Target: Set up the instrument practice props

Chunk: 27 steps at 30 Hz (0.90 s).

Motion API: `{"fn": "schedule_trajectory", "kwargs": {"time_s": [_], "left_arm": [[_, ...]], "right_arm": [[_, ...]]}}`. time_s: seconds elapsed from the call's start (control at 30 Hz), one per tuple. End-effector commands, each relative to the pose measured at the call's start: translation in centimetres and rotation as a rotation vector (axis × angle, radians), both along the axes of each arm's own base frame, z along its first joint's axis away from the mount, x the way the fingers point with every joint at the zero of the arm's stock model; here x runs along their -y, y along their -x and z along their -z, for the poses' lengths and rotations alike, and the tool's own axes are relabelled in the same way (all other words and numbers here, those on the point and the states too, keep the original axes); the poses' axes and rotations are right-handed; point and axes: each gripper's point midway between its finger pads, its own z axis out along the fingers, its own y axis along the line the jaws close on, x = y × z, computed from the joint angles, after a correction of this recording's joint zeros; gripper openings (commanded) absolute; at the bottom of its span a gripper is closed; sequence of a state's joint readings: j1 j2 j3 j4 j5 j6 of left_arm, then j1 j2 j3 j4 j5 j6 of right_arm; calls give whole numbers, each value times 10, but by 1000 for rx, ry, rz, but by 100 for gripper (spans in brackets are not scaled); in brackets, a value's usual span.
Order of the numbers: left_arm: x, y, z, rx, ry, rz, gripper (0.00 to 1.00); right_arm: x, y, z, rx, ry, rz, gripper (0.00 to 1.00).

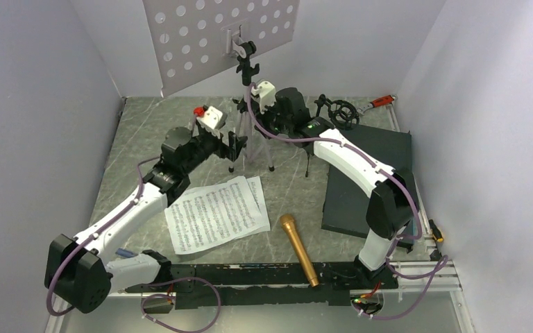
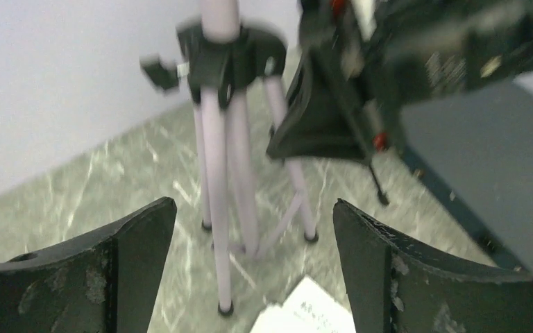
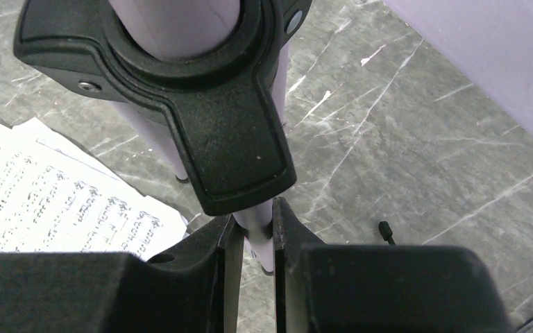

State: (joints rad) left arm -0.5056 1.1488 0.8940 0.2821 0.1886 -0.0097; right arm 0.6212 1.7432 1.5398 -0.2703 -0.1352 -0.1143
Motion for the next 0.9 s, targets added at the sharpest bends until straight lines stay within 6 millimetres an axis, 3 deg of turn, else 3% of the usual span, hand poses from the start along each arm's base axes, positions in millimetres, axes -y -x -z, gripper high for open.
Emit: {"fn": "schedule_trajectory", "kwargs": {"time_s": [0.0, 0.4, 0.63, 0.77, 0.87], "left_arm": [[-18, -6, 25, -42, -55, -87, 89], [-17, -48, 60, -95, -29, -69, 78], [2, -58, 60, -14, -6, 14, 72], [4, -72, 70, -6, -39, -2, 71], [3, -80, 71, 17, -51, -21, 65]], "right_arm": [[19, 18, 57, -183, 129, 29, 0], [9, 25, 56, -191, 133, -9, 0], [4, 28, 59, -199, 133, -22, 0], [2, 28, 60, -203, 135, -27, 0], [1, 28, 59, -204, 132, -28, 0]]}}
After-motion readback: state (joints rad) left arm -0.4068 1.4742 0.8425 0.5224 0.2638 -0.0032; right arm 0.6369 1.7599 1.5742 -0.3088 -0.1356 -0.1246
